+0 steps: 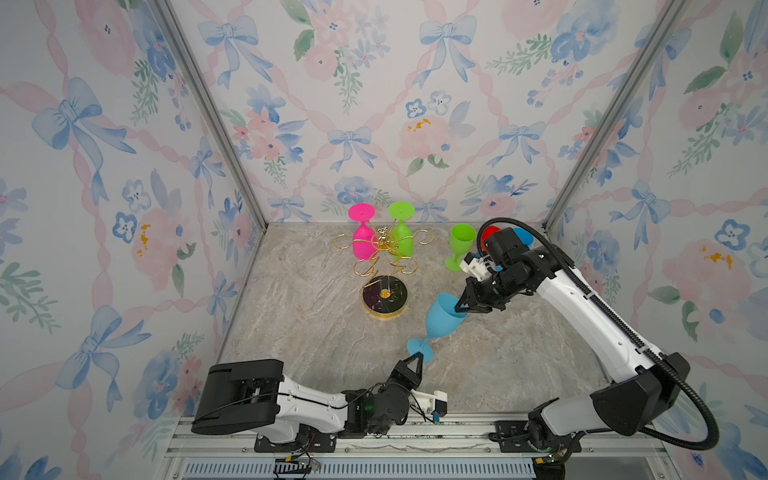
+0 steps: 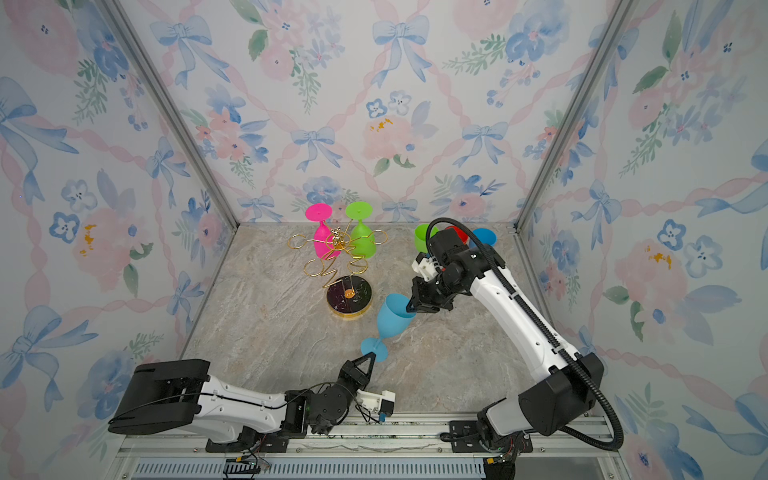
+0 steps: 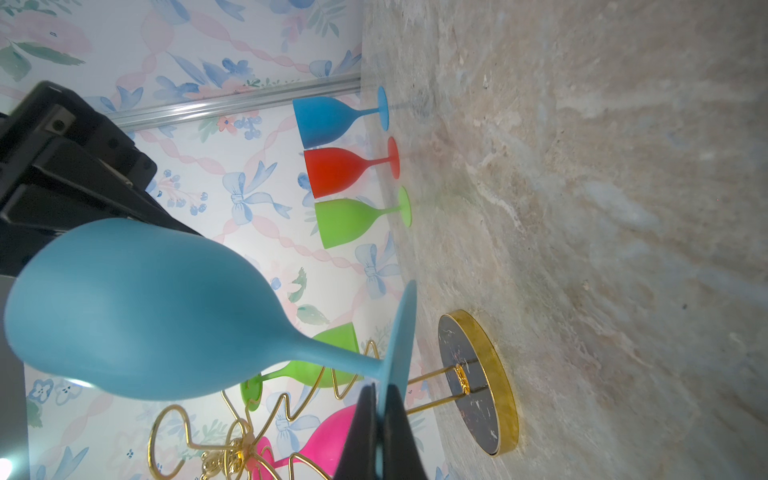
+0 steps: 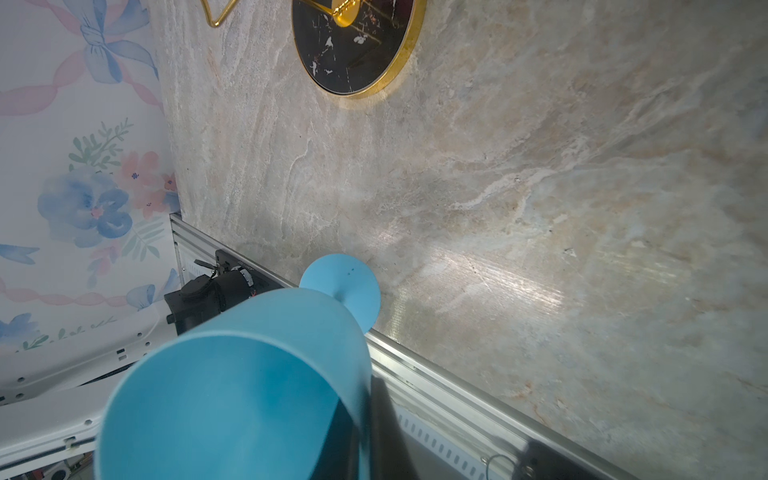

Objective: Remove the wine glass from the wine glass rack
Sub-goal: 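Open the left gripper off the stem while the right lifts the glass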

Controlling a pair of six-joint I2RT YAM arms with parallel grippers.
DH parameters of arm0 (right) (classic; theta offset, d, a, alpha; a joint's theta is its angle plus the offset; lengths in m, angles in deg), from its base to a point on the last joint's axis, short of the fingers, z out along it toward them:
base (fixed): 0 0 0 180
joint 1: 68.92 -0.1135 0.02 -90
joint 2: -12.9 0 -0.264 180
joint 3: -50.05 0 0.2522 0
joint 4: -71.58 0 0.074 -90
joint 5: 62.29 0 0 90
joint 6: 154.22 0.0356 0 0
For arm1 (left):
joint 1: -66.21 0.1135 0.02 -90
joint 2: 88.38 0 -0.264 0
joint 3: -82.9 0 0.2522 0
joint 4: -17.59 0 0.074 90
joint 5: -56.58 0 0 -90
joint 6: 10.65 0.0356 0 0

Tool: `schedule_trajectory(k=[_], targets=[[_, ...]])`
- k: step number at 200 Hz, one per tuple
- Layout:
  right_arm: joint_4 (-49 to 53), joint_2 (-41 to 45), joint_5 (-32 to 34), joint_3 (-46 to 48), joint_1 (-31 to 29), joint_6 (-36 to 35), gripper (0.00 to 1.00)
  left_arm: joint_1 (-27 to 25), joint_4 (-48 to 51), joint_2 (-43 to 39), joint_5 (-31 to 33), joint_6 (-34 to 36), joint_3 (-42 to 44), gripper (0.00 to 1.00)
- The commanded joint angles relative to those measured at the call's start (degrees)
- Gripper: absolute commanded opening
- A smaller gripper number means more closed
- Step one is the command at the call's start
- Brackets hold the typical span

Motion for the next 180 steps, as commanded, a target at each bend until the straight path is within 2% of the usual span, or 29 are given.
schedule_trajectory(k=[1, 19, 48, 88, 109, 156, 180], targets=[[1.61, 0.36, -2.26, -0.55, -0.49, -0.15, 0.02, -0.14, -1.93, -0.76, -0.44, -0.96, 0.78, 0.05], [1.82, 0.28, -2.11, -1.04, -0.56, -0.35, 0.02, -0.13, -1.94, -1.21, -1.24, -1.56, 1.03, 0.15], [2.42, 0.28, -1.34, -1.67, -0.50, -1.01, 0.01, -0.11, -1.80, -1.72, -1.75, -2.36, 1.07, 0.18], [2.27, 0.95, -0.34, -1.89, 0.45, -1.11, 0.01, -0.19, -1.84, -2.20, -2.45, -3.48, 1.18, 0.33], [0.65, 1.88, -0.01, -1.18, 2.15, -0.40, 0.00, -0.23, -1.70, -2.88, -2.72, -4.32, 1.19, 0.36], [-3.17, 5.21, 6.34, 1.12, 6.44, -0.33, 0.00, -0.33, -1.75, -2.61, -2.32, -9.70, 0.34, 0.60], [-3.60, 6.91, 11.43, 2.22, 8.22, -1.41, 0.00, -0.32, -1.76, -3.15, -1.56, -15.79, -0.77, 0.65]])
